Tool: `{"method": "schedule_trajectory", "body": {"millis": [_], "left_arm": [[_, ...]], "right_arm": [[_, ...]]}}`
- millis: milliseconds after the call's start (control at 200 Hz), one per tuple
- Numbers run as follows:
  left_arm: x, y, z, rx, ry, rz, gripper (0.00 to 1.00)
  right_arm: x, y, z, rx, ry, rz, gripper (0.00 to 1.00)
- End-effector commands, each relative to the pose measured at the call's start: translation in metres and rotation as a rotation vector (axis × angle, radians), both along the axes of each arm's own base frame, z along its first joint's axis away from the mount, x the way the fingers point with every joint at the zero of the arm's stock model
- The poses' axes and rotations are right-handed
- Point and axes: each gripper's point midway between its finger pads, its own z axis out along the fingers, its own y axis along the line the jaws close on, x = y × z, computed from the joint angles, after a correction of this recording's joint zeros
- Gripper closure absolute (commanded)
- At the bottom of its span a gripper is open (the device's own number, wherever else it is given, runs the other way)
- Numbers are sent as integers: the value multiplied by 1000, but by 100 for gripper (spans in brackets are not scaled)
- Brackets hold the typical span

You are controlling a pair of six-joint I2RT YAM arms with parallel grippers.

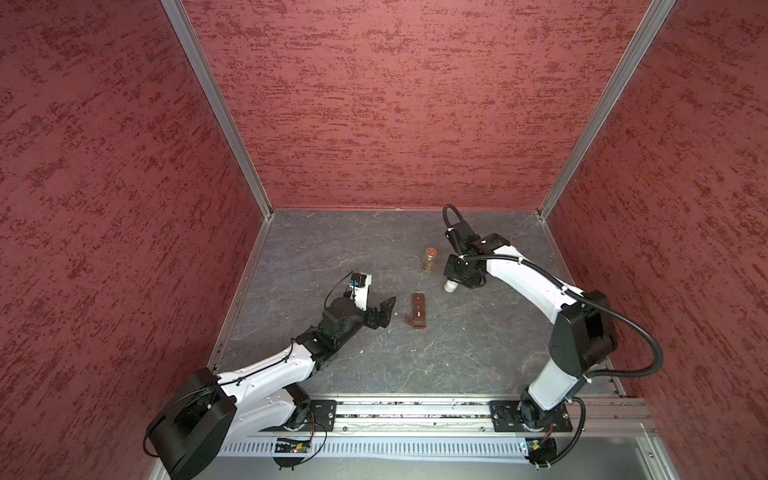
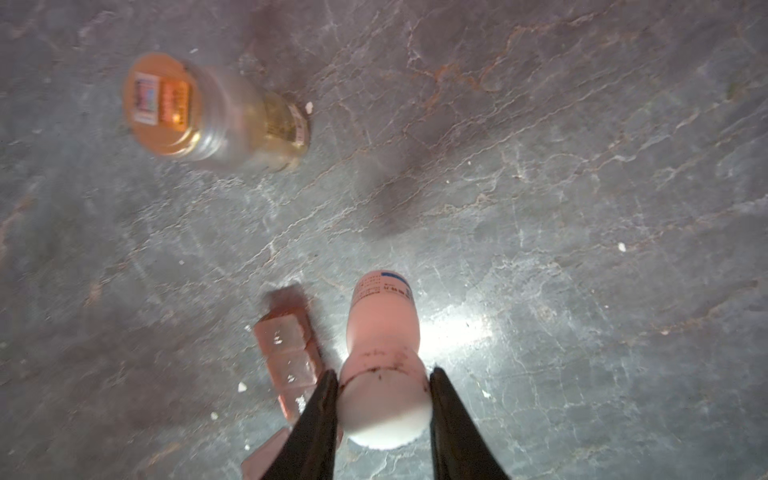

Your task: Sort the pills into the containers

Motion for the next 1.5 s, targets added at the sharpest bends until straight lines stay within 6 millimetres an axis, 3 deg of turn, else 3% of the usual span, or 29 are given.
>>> {"method": "schedule_trajectory", "body": {"millis": [0,276,566,852,1498], "left_arm": [[-11,-10,19,-5,-70,-48,7],[-52,-56,69,51,-444,-302,8],[-58,-98,68,174,-620,-508,9],[-49,-123,53,218,-651,-610,13],[-28,-138,45,169,-649,-665,26]], "right_arm": [[-12,6,23,91,-41,41,75],[-44,19,83,252,-134,177,75],[-74,38,102,387,-112,317,75],[-94,37,100,422,-77,341,75],[-97,38,92,412,-33,360,75]]}}
